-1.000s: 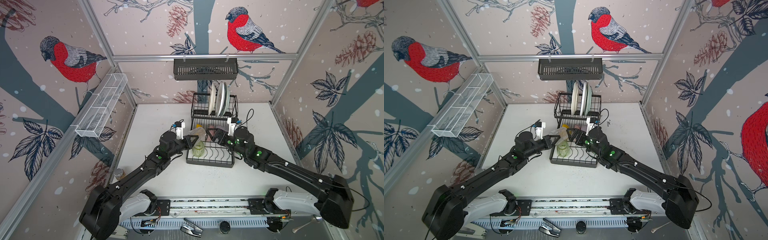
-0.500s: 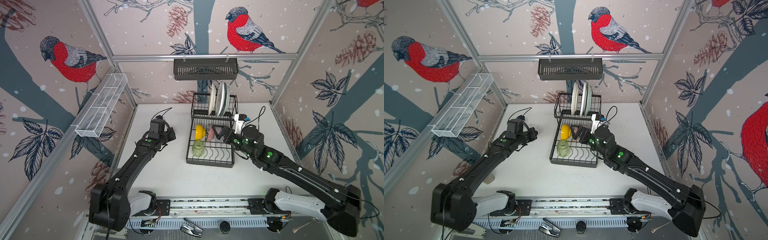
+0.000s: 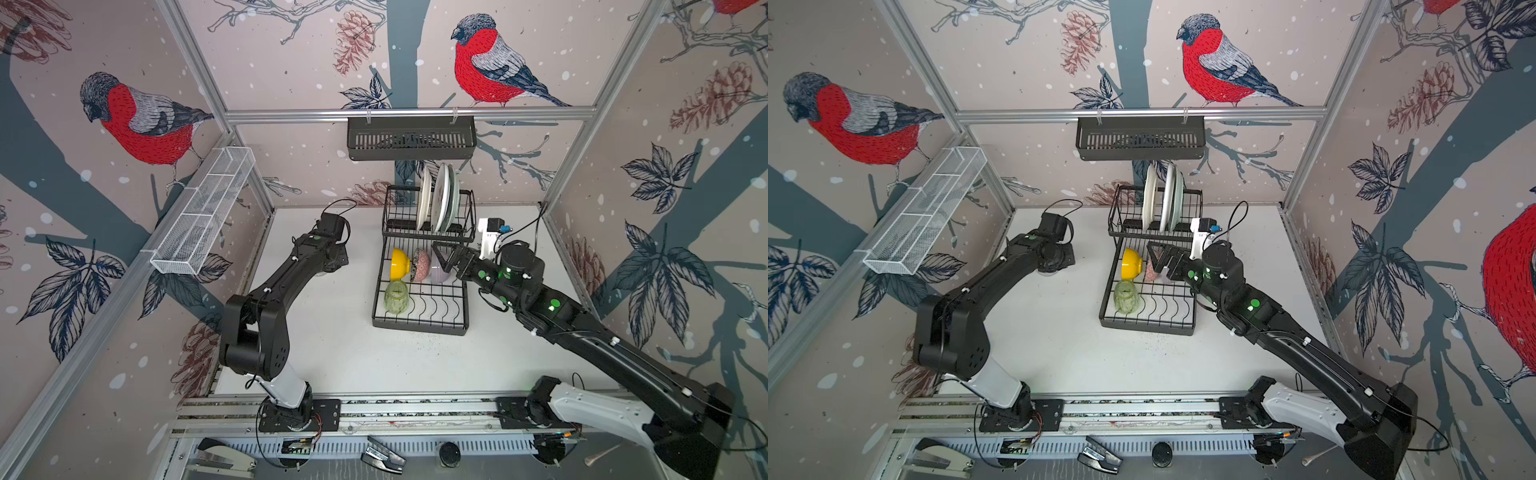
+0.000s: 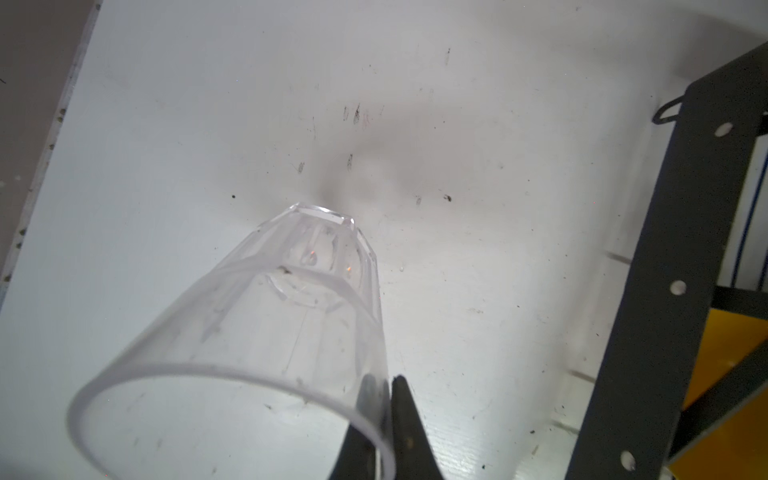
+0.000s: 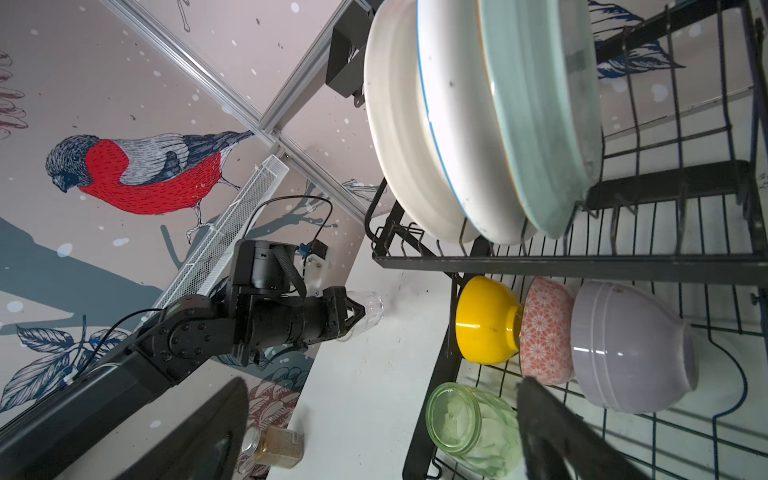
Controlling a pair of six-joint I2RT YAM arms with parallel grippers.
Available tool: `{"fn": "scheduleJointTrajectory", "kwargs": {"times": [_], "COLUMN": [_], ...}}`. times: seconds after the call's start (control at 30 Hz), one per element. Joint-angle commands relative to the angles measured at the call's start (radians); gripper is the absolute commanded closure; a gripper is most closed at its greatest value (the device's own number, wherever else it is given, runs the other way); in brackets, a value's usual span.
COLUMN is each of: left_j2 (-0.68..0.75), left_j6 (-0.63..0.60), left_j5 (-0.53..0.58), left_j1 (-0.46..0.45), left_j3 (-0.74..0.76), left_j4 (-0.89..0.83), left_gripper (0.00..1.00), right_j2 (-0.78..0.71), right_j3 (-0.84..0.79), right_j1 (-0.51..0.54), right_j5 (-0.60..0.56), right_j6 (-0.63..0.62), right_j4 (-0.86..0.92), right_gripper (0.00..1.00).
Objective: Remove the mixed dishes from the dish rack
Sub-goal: 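Carry the clear glass with the left gripper to the table beside the rack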
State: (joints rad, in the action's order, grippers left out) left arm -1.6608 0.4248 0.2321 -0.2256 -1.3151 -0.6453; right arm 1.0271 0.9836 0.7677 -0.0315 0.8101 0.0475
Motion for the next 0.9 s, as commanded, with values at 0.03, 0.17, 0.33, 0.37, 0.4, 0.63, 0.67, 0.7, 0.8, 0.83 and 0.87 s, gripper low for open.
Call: {"fn": "scheduleJointTrajectory", "kwargs": {"times": [0.03, 0.17, 0.33, 0.37, 0.4, 0.63, 0.67, 0.7, 0.8, 0.83, 0.87], "left_j2": [-0.052, -0.115, -0.189, -0.201, -0.215, -0.322, -0.333, -0.343, -0.365, -0.371, -0.377], "left_j6": [-0.023, -0.027, -0.042, -0.044, -0.049, -0.071, -0.072, -0.075, -0.078, -0.077, -0.079], "left_j5": [0.048, 0.041, 0.02, 0.017, 0.013, -0.028, -0.024, -0.021, -0.024, -0.026, -0.028], "left_j1": [0.007, 0.008, 0.008, 0.008, 0.009, 0.012, 0.012, 0.011, 0.014, 0.015, 0.017], "left_j3": [-0.073, -0.144, -0.225, -0.238, -0.255, -0.368, -0.377, -0.383, -0.398, -0.401, -0.405], "left_j4": [-0.043, -0.075, -0.112, -0.116, -0.122, -0.178, -0.185, -0.188, -0.192, -0.193, -0.195], "left_gripper": [1.0, 1.0, 1.0, 1.0, 1.0, 1.0, 1.0, 1.0, 1.0, 1.0, 1.0], "right_j2": [0.011, 0.016, -0.013, -0.018, -0.024, -0.044, -0.047, -0.051, -0.06, -0.062, -0.063], "right_j3": [0.045, 0.073, 0.067, 0.067, 0.07, 0.07, 0.065, 0.06, 0.05, 0.047, 0.046], "right_j1": [-0.012, -0.031, -0.047, -0.047, -0.047, -0.048, -0.048, -0.048, -0.048, -0.048, -0.048], "right_j5": [0.021, 0.017, 0.018, 0.016, 0.012, 0.013, 0.013, 0.016, 0.01, 0.002, -0.002], "right_j6": [0.013, 0.036, 0.055, 0.056, 0.059, 0.065, 0.068, 0.073, 0.082, 0.089, 0.093], "right_j4": [0.067, 0.114, 0.111, 0.11, 0.109, 0.112, 0.11, 0.106, 0.098, 0.098, 0.097], "right_gripper": [0.0, 0.01, 0.0, 0.0, 0.01, 0.01, 0.0, 0.0, 0.01, 0.01, 0.01]}}
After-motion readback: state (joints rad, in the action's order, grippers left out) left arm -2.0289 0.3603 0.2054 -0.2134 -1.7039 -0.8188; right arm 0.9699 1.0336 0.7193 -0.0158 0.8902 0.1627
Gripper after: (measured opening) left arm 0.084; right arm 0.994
